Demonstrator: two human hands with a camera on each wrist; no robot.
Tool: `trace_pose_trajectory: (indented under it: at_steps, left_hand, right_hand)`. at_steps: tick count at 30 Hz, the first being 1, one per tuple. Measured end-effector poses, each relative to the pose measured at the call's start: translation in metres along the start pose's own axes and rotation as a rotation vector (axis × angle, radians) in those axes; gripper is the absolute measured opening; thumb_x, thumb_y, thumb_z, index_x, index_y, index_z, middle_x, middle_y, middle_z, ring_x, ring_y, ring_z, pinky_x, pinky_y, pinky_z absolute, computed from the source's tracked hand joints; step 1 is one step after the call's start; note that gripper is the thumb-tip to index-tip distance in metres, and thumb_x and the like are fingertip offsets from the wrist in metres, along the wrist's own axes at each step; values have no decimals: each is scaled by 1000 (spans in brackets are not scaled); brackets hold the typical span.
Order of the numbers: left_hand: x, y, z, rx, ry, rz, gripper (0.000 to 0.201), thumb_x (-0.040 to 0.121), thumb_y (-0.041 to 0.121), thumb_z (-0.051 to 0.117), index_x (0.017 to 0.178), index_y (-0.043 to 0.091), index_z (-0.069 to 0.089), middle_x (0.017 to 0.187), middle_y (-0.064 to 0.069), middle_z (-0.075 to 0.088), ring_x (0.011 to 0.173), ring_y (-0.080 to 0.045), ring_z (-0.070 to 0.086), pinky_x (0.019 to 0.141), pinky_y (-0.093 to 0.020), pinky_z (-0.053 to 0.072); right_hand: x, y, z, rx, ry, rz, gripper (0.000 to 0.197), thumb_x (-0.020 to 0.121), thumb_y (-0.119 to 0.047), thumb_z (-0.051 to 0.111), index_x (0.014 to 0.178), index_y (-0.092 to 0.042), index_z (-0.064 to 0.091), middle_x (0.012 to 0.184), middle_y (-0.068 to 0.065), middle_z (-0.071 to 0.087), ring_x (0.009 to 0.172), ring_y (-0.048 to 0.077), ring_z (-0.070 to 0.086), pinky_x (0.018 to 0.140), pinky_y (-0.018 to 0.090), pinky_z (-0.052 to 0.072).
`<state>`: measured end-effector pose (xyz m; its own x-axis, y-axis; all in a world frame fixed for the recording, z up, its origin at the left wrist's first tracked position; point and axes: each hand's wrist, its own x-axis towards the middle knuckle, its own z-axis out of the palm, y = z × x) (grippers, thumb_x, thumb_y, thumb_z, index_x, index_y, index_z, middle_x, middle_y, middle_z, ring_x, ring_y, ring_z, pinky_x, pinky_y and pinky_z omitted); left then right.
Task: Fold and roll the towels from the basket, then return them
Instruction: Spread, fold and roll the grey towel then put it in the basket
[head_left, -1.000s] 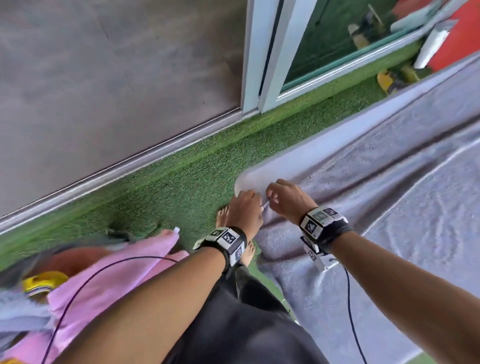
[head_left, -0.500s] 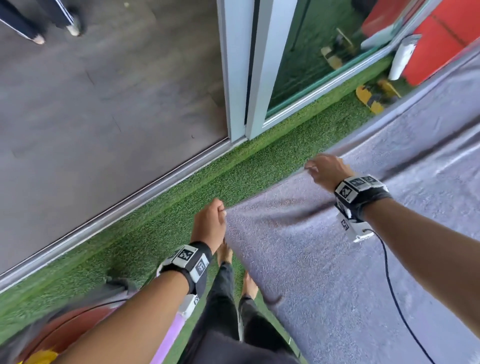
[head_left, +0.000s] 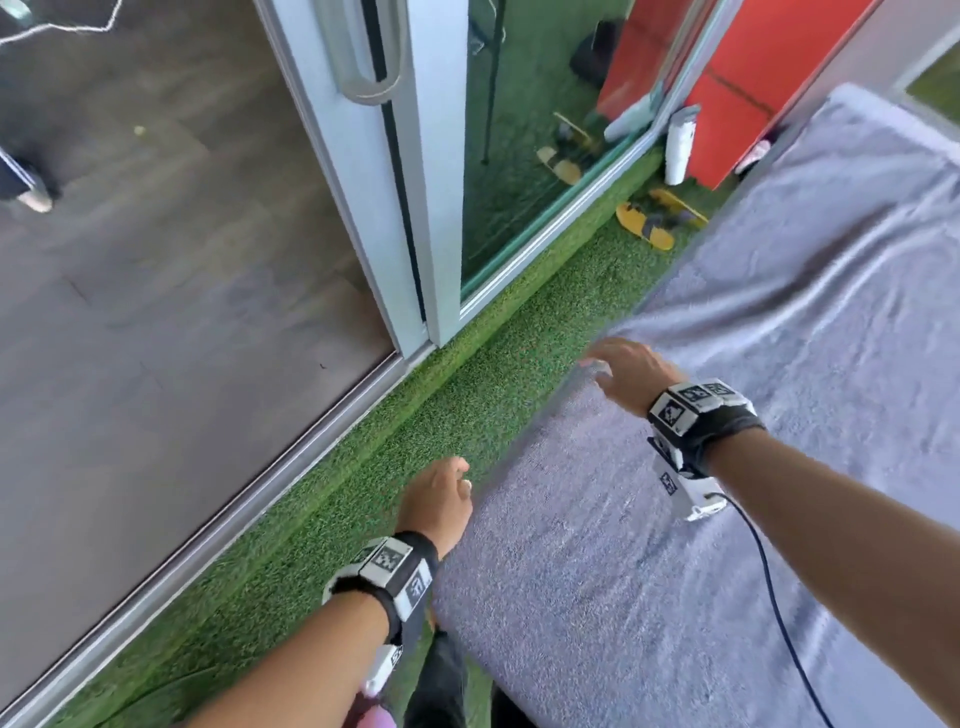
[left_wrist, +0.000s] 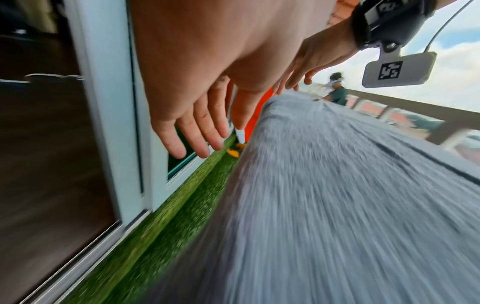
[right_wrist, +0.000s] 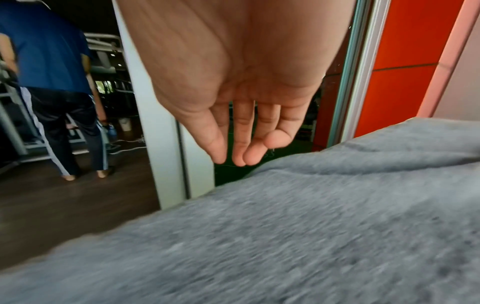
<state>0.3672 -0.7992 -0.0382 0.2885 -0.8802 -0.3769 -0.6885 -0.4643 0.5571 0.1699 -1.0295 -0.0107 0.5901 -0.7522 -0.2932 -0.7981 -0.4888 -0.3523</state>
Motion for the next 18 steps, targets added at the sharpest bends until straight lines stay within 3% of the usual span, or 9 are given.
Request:
trace_pose_trajectory:
  at_steps: [2,6,9,11,12,14,16,18]
  left_hand:
    - [34,29,5,-23,-20,73,23,100,17,41,113,13,59,106,3,62,93,-9,60,75,-16,43]
    - [92,87,17,-9,-53,155,24,101,21,39,105,12,61,98,2,64,85,-11,61,68,-18,48]
    - [123,122,24,-31,-116,145,22,103,20,34,101,18,55,82,8,52,81,-14,56,71,-25,49]
    - [142,136,30,-35,-141,114,28,103,21,32,117,12,55,90,2,60,77,-15,55,70,-28,50]
    - [151,139,34,-25,-171,90,34,104,22,32,129,8,50,94,-2,63,71,-16,56,63,-25,49]
    - [163,141,44,-6,-264,50,36,104,22,32,134,8,46,78,-1,57,53,-12,48,41,-15,37]
    - [170,141,52,-17,-338,36,28,104,19,32,107,9,58,64,4,43,46,-7,35,34,-12,24]
    - [173,135,54,-105,-324,26,28,102,15,38,81,13,57,62,4,45,47,-6,37,36,-13,29]
  right_hand:
    - [10,29,-16,-81,14,57,35,92,-8,50,111,-31,67,128,0,60,114,19,58,93,38,52]
    - [40,79,-43,-172,-19,158,37,92,-4,43,117,-22,63,128,2,59,110,18,59,90,36,54]
    - [67,99,-63,-235,-29,145,42,90,1,44,122,-20,60,131,4,56,114,21,56,90,39,54]
    - [90,114,-75,-290,-63,130,46,91,-1,47,130,-22,55,140,4,49,124,24,51,95,43,50]
    - [101,120,-79,-318,-109,127,49,91,-1,47,135,-23,51,145,4,44,128,25,48,98,43,48]
    - [119,132,-87,-344,-222,126,52,93,-1,48,141,-22,45,149,5,40,132,26,43,103,40,44]
    - [128,139,-90,-365,-274,105,44,94,-2,48,137,-16,51,142,7,49,128,24,49,101,35,44]
    - [134,144,-92,-332,-233,70,36,92,3,49,123,-9,62,129,10,61,117,24,58,96,35,48]
